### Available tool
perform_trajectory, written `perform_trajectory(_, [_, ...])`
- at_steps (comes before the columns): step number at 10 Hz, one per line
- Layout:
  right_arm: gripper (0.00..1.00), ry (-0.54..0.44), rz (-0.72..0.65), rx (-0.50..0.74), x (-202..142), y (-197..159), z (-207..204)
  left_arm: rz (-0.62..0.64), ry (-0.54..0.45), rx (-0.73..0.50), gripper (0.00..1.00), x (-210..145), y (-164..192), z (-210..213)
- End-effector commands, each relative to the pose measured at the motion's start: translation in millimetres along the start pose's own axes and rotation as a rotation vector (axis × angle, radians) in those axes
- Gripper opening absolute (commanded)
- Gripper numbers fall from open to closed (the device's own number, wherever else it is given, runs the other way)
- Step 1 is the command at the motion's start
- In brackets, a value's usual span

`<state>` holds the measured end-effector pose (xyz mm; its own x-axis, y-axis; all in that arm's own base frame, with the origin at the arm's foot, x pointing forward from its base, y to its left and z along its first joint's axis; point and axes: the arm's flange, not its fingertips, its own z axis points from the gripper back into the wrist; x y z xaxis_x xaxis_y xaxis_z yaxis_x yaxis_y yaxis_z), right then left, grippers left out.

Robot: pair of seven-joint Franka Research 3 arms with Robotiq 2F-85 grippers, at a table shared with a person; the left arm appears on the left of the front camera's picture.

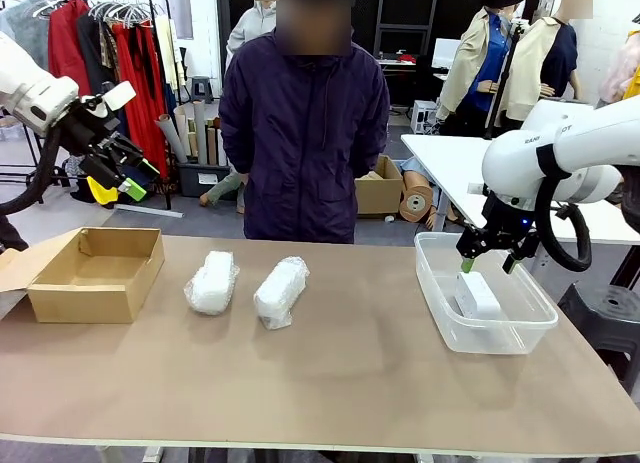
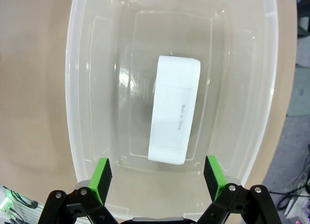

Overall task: Separate and place wrapped and unwrapped clocks.
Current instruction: Pick up the Digital clock indicated by the person.

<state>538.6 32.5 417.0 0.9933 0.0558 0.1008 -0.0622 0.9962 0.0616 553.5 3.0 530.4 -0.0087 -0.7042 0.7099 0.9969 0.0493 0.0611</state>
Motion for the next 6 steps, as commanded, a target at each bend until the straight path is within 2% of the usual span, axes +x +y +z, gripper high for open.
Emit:
perform_trajectory(1, [1.0,0.0,0.0,0.0,-0.1,0.0,-0.1,0.002,0.002,0.007,1.0,0.8,-3.1,0.1])
perform_trajectory(2, [1.0,-0.039,0.071,0.015,-3.9,9.7,2.8,0.002,0.002,0.007,1.0,0.8,-3.1,0.1])
perform_trajectory(6, [1.0,-0.167,0.509,-0.043,-13.6,29.4,70.9,0.002,0.002,0.007,1.0,0.8,-3.1,0.1])
